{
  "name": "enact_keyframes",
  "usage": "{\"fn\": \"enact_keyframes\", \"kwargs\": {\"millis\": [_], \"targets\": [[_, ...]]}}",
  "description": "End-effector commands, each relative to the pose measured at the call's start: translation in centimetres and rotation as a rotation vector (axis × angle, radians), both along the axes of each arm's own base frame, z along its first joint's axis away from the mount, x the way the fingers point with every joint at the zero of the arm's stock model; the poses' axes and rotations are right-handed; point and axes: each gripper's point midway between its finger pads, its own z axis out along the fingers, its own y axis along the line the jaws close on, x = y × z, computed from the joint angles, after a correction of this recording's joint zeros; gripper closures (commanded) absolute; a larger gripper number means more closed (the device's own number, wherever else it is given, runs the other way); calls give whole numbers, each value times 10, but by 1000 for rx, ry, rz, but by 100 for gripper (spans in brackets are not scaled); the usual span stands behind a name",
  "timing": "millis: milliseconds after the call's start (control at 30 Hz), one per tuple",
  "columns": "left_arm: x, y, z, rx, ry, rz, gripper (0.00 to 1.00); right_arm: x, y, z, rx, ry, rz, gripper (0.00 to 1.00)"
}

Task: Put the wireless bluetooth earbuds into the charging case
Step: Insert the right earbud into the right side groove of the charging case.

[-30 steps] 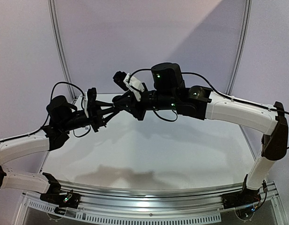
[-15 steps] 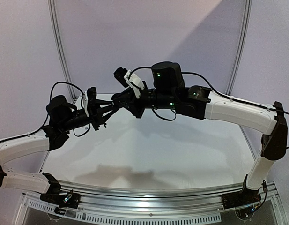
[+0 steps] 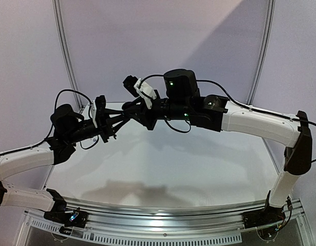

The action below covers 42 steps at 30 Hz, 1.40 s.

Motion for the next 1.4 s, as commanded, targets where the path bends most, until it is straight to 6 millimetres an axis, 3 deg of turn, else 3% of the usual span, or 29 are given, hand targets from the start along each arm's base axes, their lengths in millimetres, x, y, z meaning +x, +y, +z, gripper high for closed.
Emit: {"fn": "enact_keyframes", "kwargs": {"millis": [0, 233, 467, 633, 867, 1000, 1133, 1367], "targets": [[-3, 1, 16, -19, -43, -8, 100, 4, 4, -17, -44, 13, -2, 78], [-2, 2, 17, -16, -44, 0, 100, 7, 4, -16, -43, 7, -17, 93], [10, 8, 16, -13, -54, 85, 100, 16, -2, 23, 91, 7, -94, 100], [15, 11, 14, -4, -61, 115, 100, 19, -6, 51, 219, 55, -127, 100], [19, 14, 15, -6, -61, 149, 100, 24, -13, 64, 283, 114, -160, 100], [28, 20, 18, -9, -89, 219, 100, 38, -28, 76, 350, 159, -279, 100], [38, 30, 22, -12, -164, 328, 100, 50, -37, 77, 436, 278, -380, 100], [38, 31, 25, -2, -270, 370, 100, 56, -28, 68, 506, 357, -440, 100]]}}
